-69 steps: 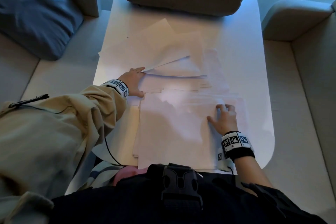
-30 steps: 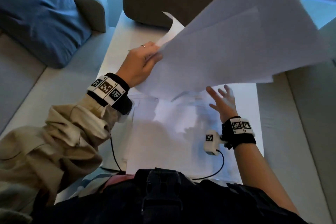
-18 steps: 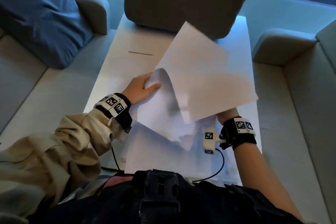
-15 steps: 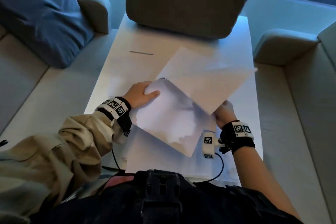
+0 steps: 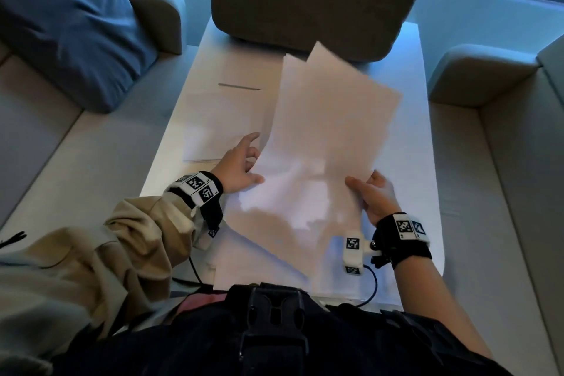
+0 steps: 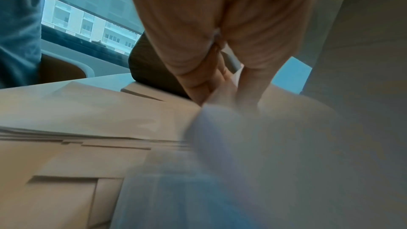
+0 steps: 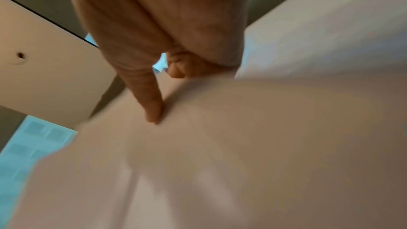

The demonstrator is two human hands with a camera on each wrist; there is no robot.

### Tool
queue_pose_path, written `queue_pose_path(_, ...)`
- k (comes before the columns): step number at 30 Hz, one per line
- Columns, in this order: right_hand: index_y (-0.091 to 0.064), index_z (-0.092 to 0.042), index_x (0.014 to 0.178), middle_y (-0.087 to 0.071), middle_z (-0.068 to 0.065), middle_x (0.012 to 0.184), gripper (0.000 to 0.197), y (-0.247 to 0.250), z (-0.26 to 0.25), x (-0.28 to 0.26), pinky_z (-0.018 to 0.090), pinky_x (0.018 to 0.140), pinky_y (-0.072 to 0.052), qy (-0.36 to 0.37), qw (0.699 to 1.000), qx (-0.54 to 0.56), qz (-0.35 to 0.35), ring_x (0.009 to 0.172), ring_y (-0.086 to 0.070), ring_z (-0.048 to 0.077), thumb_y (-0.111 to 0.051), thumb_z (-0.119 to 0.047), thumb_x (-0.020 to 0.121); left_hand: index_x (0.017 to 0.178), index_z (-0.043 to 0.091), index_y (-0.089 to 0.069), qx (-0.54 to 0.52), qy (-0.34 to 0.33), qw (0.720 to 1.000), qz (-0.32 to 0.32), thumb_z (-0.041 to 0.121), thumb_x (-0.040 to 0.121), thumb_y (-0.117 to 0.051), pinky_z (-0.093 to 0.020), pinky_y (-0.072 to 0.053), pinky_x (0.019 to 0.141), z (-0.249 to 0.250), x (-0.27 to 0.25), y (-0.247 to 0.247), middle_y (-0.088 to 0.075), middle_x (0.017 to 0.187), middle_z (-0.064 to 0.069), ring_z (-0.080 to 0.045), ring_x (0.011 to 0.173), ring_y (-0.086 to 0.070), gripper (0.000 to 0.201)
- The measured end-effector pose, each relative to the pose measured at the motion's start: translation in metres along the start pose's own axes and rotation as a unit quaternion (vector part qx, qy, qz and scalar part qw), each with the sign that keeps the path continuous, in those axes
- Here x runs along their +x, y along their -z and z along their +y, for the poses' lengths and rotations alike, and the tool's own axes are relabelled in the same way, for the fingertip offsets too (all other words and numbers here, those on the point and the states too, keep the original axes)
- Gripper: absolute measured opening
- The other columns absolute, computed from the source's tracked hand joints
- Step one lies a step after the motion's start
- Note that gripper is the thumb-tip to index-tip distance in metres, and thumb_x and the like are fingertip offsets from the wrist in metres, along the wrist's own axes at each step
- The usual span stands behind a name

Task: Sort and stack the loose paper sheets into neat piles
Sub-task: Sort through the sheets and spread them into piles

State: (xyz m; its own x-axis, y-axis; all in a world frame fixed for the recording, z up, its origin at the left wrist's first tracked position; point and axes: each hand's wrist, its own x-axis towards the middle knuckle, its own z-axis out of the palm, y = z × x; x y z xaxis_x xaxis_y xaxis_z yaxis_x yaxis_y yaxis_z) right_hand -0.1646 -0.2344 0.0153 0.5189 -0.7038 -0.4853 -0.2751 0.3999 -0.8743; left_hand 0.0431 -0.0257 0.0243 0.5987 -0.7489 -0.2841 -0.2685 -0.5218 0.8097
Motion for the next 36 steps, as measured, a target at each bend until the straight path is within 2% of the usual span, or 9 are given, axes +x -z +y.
queue_pose_path(4,-0.061,-0.013,0.1,-0.069,0.006,0.096,0.026,0.006,-0.027,-0.01,0.035,0.078,-0.056,0.079,0.997,0.008,-0.001,0.088,-0.066,0.023,-0.059,0.007,0.084,0.137,0.021,-0.036,-0.036,-0.034,0.999,-0.016,0.017,0.066,-0.085,-0.014,-0.046,0.074,0.019,-0.002,0.009,-0.05,0.103,0.007,-0.011,0.077,-0.056,0.086)
queue_pose_path(9,-0.061,-0.01,0.109,-0.07,-0.002,0.098,0.023,0.001,-0.048,-0.021,0.019,0.07,-0.054,0.148,0.988,-0.043,-0.022,0.084,-0.069,0.007,-0.065,-0.006,0.086,0.114,0.024,-0.058,-0.081,-0.112,0.99,0.018,0.028,0.07,-0.082,-0.03,-0.049,0.094,0.047,-0.006,0.008,-0.065,0.114,0.005,-0.01,0.105,-0.062,0.051)
queue_pose_path(14,-0.058,-0.01,0.116,-0.069,-0.002,0.103,0.03,-0.009,-0.049,-0.017,0.021,0.075,-0.054,0.156,0.986,-0.053,-0.019,0.09,-0.067,0.01,-0.066,-0.012,0.087,0.1,0.013,-0.069,-0.14,-0.103,0.976,0.133,0.021,0.078,-0.076,-0.029,-0.054,0.08,0.075,-0.004,0.01,-0.07,0.101,-0.006,-0.016,0.091,-0.067,0.024)
queue_pose_path(20,-0.031,-0.011,0.14,-0.048,0.008,0.129,0.093,0.001,-0.014,-0.01,0.038,0.094,-0.047,0.004,0.991,-0.063,0.12,0.116,-0.051,0.023,-0.082,-0.04,0.068,0.103,0.012,-0.064,-0.197,-0.142,0.942,0.234,0.017,0.088,-0.065,-0.01,-0.047,0.072,0.088,-0.004,0.023,-0.066,0.095,0.001,0.0,0.082,-0.062,0.016)
queue_pose_path(23,-0.047,-0.011,0.133,-0.061,0.008,0.12,0.115,-0.005,0.007,-0.018,0.04,0.083,-0.056,-0.095,0.991,0.087,-0.021,0.11,-0.06,0.025,-0.089,-0.058,0.037,0.117,0.01,-0.055,-0.201,-0.151,0.938,0.239,0.016,0.096,-0.052,-0.002,-0.041,0.081,0.092,-0.005,0.02,-0.061,0.106,0.005,0.005,0.093,-0.056,0.022)
queue_pose_path(28,-0.051,-0.008,0.135,-0.06,0.015,0.129,0.092,-0.019,0.018,-0.019,0.046,0.104,-0.042,-0.127,0.952,0.25,-0.124,0.121,-0.056,0.027,-0.09,-0.036,0.057,0.129,0.009,-0.044,-0.214,-0.122,0.956,0.157,0.016,0.099,-0.044,-0.014,-0.042,0.093,0.088,-0.008,0.006,-0.056,0.123,-0.001,-0.012,0.115,-0.052,0.031)
queue_pose_path(32,-0.052,-0.002,0.131,-0.063,0.017,0.123,0.066,0.002,0.015,-0.016,0.039,0.081,-0.057,-0.055,0.975,0.212,-0.044,0.109,-0.064,0.028,-0.076,-0.012,0.071,0.115,0.006,-0.054,-0.22,-0.093,0.962,0.133,0.008,0.089,-0.061,-0.018,-0.052,0.086,0.07,-0.013,0.011,-0.064,0.109,-0.002,-0.013,0.103,-0.061,0.026)
queue_pose_path(34,-0.054,0.001,0.126,-0.065,0.017,0.118,0.055,0.022,0.013,-0.018,0.036,0.075,-0.058,-0.038,0.984,0.175,-0.015,0.104,-0.066,0.027,-0.071,-0.007,0.076,0.114,0.0,-0.055,-0.233,-0.068,0.959,0.143,0.007,0.084,-0.068,-0.036,-0.053,0.092,0.051,-0.014,0.017,-0.067,0.107,-0.008,-0.018,0.101,-0.065,0.034)
queue_pose_path(36,-0.054,0.001,0.125,-0.067,0.016,0.115,0.07,0.044,0.014,-0.021,0.037,0.076,-0.058,-0.023,0.99,0.139,0.004,0.104,-0.066,0.028,-0.084,-0.016,0.063,0.119,-0.002,-0.049,-0.28,-0.047,0.946,0.157,0.004,0.082,-0.069,-0.043,-0.055,0.087,0.037,-0.017,0.021,-0.066,0.103,-0.011,-0.021,0.096,-0.066,0.043)
